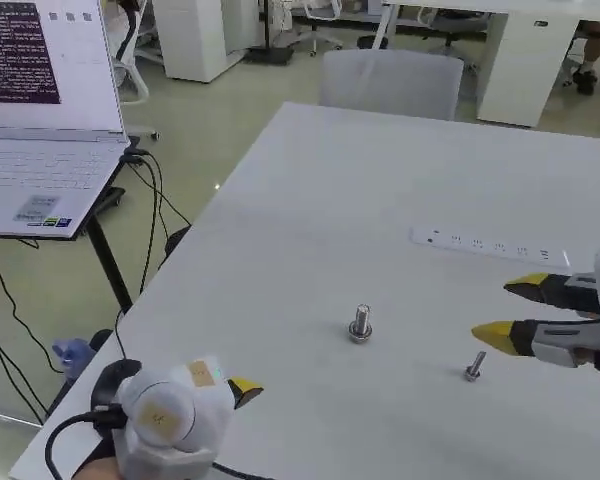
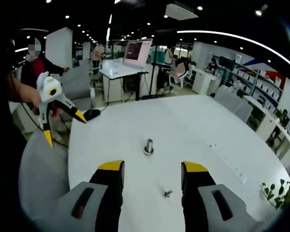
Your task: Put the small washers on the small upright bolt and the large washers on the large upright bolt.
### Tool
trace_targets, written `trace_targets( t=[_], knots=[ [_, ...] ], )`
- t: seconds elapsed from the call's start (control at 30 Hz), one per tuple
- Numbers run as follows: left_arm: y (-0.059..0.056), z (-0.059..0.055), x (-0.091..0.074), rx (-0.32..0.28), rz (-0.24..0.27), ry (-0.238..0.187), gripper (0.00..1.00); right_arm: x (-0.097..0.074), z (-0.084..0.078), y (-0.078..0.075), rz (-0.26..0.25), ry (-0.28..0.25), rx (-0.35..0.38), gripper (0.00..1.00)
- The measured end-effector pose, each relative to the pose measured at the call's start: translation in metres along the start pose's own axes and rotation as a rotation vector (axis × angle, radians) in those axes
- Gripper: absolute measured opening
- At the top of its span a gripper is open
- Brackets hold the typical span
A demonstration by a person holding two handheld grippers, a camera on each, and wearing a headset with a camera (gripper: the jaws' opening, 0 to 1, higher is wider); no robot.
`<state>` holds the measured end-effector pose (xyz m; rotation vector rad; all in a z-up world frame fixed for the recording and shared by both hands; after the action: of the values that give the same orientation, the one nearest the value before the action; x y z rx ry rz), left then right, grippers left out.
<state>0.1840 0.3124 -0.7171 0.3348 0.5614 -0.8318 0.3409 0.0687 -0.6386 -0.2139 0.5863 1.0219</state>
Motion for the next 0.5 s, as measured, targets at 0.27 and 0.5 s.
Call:
trace_targets(
  t=[0.27, 0.5],
  knots=[
    [-0.002, 0.006, -0.003, -0.044, 0.018, -0.033, 0.86, -0.032, -0.029, 0.009, -0.019, -0.113, 0.128, 0.52],
    [-0.007, 0.009, -0.007, -0.07, 0.022, -0.049, 0.88, -0.055, -0.061, 0.022, -0.027, -0.159, 0.229, 0.57]
  ],
)
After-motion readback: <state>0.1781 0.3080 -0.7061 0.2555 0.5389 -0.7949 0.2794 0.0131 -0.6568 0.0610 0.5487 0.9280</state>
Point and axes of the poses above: the centre of the closed fingertips' face, and the gripper's own axes: x roughly forward along the fingers, y roughly to its left, z roughly out of its top, the point moved 6 cm from there along -x, roughly backward along the fingers, and after that the axes turned 13 degrees about x, right-handed, at the moved point
